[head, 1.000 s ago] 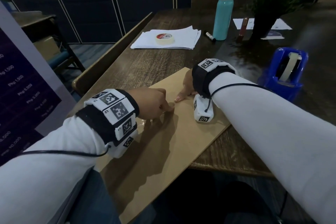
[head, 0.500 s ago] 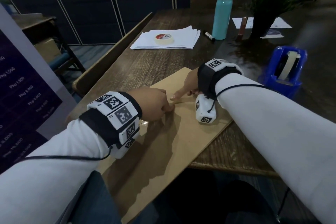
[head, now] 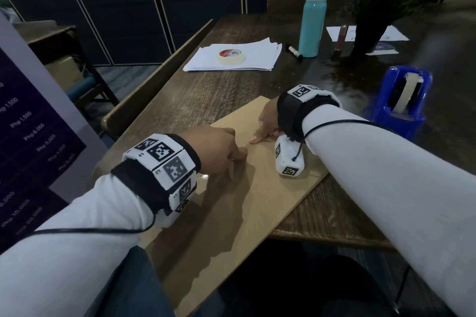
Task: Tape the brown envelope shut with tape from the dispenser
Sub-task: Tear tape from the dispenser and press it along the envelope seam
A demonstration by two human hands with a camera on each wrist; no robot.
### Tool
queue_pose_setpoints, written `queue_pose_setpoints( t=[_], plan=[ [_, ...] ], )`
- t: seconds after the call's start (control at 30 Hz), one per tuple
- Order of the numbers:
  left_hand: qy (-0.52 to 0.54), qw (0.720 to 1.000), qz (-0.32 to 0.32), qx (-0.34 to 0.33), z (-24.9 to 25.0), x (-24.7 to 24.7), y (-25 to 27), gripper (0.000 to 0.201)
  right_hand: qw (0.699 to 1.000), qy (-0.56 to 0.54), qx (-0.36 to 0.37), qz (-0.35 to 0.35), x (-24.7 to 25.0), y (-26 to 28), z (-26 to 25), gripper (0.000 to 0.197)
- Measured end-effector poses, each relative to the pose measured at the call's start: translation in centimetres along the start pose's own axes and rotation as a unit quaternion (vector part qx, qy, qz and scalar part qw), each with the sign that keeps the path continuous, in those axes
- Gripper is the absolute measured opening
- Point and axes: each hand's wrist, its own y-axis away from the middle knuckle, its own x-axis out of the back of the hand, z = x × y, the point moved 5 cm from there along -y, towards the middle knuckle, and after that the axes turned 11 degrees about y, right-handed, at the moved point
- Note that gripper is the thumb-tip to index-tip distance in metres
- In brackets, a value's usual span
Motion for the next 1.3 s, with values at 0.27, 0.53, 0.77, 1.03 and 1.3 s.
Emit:
queue_pose_setpoints(
  t=[0.27, 0.53, 0.77, 1.03, 1.3],
  plan=[
    [-0.007, 0.999, -0.033, 0.004, -0.1, 0.3, -0.2, 0.046, 0.972, -0.235, -0.001, -0.002, -1.6, 0.9, 0.5, 0.034],
    [0.094, 0.994, -0.038, 0.032, -1.7, 0.8, 0.3, 0.036, 0.967, -0.240, 0.029, 0.086, -1.5, 6.3, 1.6, 0.026],
    [0.204, 0.969, 0.137, 0.009, -1.0, 4.1, 0.4, 0.045, 0.943, -0.121, -0.039, 0.306, -0.2, 11.9, 5.3, 0.037],
    [0.324, 0.901, 0.275, -0.092, 6.2, 7.7, -1.5, 0.036, 0.902, -0.096, -0.095, 0.409, -0.9, 16.4, 10.6, 0.055],
    [0.467, 0.833, 0.247, -0.166, 14.2, 9.0, -4.4, 0.034, 0.878, -0.145, -0.184, 0.417, -3.3, 16.3, 18.1, 0.085]
  ],
)
